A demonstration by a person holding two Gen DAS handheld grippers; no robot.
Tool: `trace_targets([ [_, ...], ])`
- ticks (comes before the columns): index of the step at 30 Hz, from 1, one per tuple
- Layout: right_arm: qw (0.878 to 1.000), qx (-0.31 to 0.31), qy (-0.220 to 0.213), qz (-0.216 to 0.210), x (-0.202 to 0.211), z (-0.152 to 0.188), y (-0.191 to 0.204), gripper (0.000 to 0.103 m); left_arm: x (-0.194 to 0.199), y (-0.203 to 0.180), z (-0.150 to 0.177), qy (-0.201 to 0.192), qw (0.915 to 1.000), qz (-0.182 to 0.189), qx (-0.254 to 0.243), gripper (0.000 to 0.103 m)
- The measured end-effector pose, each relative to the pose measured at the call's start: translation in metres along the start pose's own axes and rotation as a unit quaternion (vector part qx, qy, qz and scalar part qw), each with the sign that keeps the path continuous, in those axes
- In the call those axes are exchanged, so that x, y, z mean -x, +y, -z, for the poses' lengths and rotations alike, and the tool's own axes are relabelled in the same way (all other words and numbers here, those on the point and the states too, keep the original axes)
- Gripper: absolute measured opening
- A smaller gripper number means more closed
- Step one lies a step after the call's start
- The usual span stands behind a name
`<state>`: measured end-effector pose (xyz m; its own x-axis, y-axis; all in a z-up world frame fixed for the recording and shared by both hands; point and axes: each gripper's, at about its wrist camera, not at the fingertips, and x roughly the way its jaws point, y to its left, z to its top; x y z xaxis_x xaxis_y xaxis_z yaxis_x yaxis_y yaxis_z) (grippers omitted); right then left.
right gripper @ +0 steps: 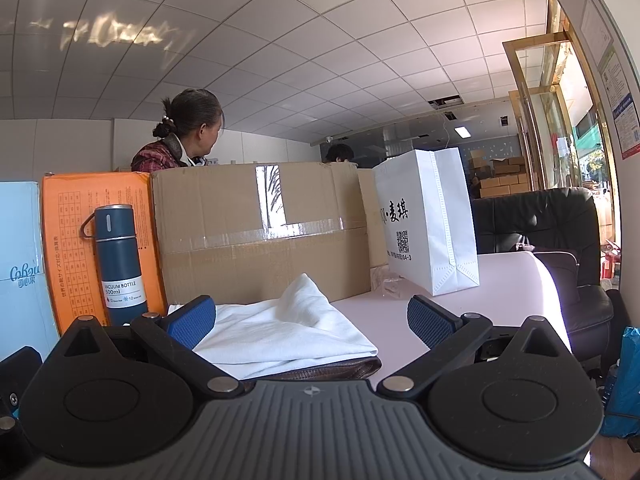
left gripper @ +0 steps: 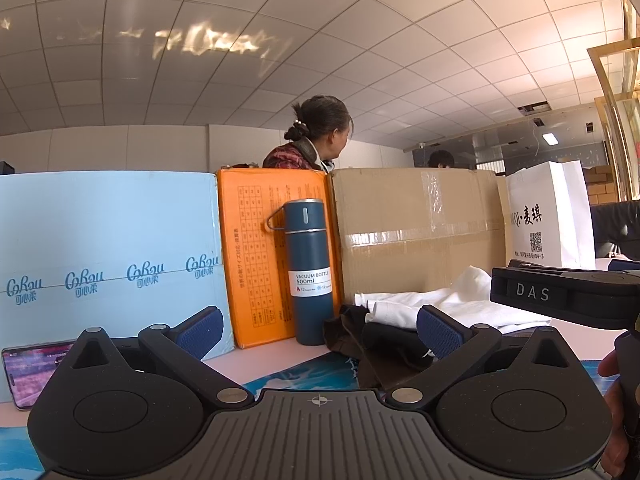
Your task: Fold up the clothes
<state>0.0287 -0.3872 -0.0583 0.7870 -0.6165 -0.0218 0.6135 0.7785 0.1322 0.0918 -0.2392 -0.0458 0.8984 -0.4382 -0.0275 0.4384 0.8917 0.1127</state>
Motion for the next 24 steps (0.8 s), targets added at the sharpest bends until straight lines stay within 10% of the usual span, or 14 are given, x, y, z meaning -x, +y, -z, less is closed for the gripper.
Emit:
trace_targets([
  [24, 1.000, 0.000, -0.003, 0.000, 0.0003, 0.0001, 0.0000, 0.103, -0.0006, -0.0010, -0.0001, -0.004, 1.0000, 0.003, -0.003, 0.103],
])
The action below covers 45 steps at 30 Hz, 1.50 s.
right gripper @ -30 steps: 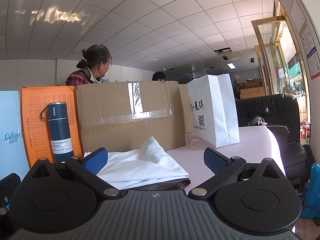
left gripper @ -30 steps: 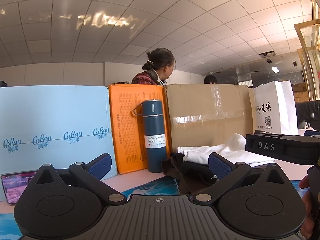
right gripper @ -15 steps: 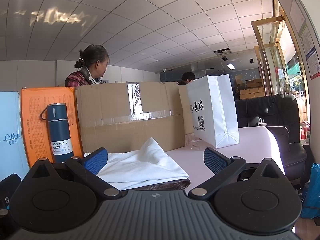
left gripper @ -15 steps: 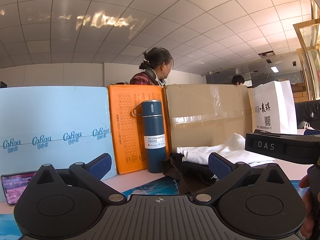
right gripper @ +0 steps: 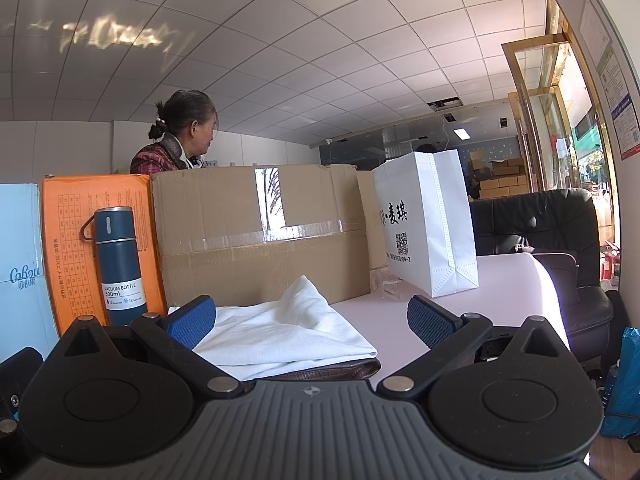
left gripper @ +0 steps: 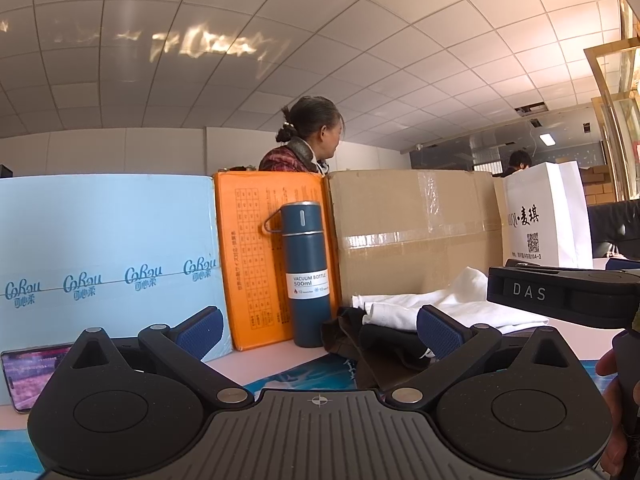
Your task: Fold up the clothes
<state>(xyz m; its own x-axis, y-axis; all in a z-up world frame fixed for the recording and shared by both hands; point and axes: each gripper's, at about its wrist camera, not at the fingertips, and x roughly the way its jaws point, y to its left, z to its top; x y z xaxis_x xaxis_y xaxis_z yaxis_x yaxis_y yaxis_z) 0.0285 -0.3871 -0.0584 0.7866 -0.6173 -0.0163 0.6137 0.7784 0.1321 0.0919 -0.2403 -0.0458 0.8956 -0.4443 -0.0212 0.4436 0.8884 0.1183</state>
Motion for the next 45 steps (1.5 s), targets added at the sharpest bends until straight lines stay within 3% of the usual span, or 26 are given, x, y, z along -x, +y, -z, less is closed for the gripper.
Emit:
trace_targets([
  [45, 1.000, 0.000, -0.002, 0.001, 0.0008, -0.0001, 0.0007, 0.103, 0.0035, -0.0053, -0.0009, -0.010, 0.9999, -0.007, -0.012, 0.103],
])
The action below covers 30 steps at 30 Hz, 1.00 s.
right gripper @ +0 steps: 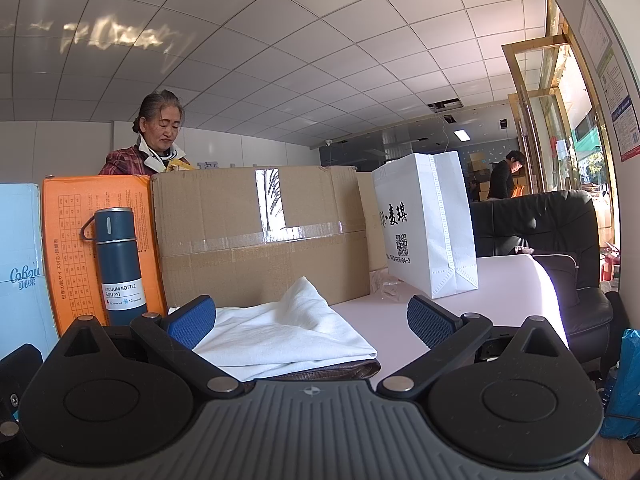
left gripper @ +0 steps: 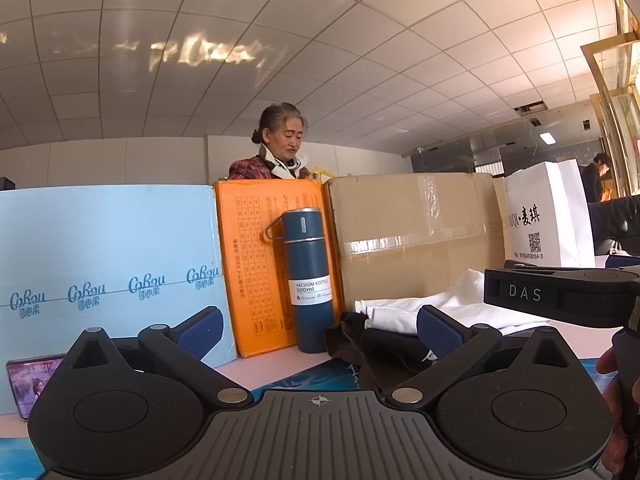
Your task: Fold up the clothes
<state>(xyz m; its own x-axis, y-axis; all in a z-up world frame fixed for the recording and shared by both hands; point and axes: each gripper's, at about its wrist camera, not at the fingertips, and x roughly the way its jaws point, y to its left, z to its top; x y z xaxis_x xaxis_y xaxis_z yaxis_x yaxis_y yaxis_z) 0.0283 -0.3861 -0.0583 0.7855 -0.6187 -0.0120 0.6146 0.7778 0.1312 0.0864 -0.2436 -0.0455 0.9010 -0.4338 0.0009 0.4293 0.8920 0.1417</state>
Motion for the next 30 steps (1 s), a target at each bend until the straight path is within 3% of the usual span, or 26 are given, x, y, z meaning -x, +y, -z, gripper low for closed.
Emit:
trace_targets([
  [30, 1.000, -0.001, 0.000, 0.000, 0.0010, 0.0004, -0.0009, 0.103, -0.0012, 0.0022, 0.0009, 0.006, 0.9999, -0.014, 0.005, 0.103],
])
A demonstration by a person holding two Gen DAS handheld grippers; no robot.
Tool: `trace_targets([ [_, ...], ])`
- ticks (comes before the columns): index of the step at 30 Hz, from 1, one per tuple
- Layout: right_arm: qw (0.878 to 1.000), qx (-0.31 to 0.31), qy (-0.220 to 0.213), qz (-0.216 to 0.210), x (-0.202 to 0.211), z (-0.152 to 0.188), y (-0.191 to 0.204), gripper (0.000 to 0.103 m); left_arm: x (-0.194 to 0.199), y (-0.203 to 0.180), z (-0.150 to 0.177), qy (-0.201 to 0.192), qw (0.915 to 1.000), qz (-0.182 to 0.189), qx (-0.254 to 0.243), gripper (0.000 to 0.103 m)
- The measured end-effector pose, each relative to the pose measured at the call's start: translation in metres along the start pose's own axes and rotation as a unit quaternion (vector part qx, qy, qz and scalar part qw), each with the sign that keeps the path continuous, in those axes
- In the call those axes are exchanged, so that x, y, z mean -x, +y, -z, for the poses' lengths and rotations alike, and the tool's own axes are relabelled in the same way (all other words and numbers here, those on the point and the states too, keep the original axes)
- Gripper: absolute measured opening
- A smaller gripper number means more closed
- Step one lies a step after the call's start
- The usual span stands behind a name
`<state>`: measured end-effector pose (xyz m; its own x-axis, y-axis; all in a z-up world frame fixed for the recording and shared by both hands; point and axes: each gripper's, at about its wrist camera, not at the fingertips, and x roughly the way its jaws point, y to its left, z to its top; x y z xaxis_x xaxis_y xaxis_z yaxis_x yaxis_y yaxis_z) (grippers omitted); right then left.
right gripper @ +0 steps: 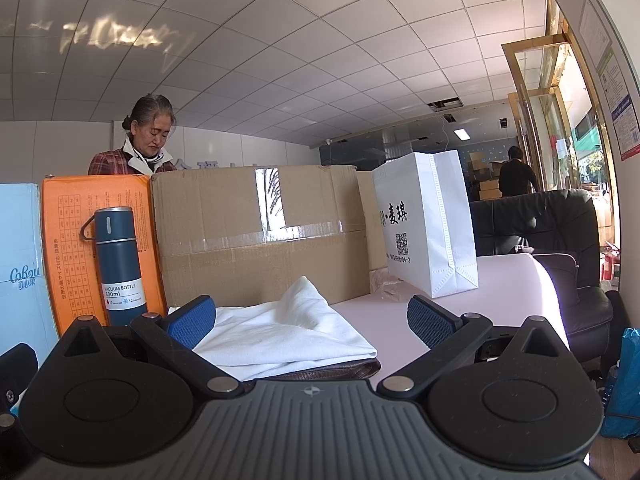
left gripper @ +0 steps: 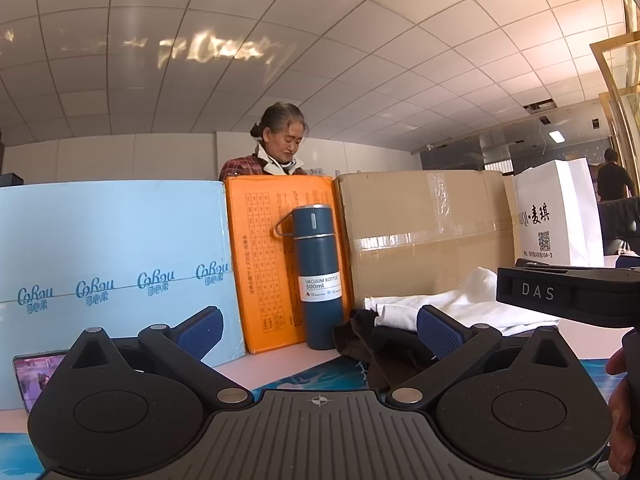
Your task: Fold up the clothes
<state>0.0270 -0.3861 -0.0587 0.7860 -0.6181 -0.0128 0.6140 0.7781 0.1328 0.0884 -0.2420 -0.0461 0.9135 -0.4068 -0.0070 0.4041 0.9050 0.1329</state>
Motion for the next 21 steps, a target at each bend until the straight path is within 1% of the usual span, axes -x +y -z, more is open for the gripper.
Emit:
trace_targets([
  [21, 1.000, 0.001, 0.000, 0.000, -0.0012, -0.0004, -0.0002, 0.103, 0.0009, 0.0022, -0.0010, 0.001, 1.0000, 0.002, 0.004, 0.103],
])
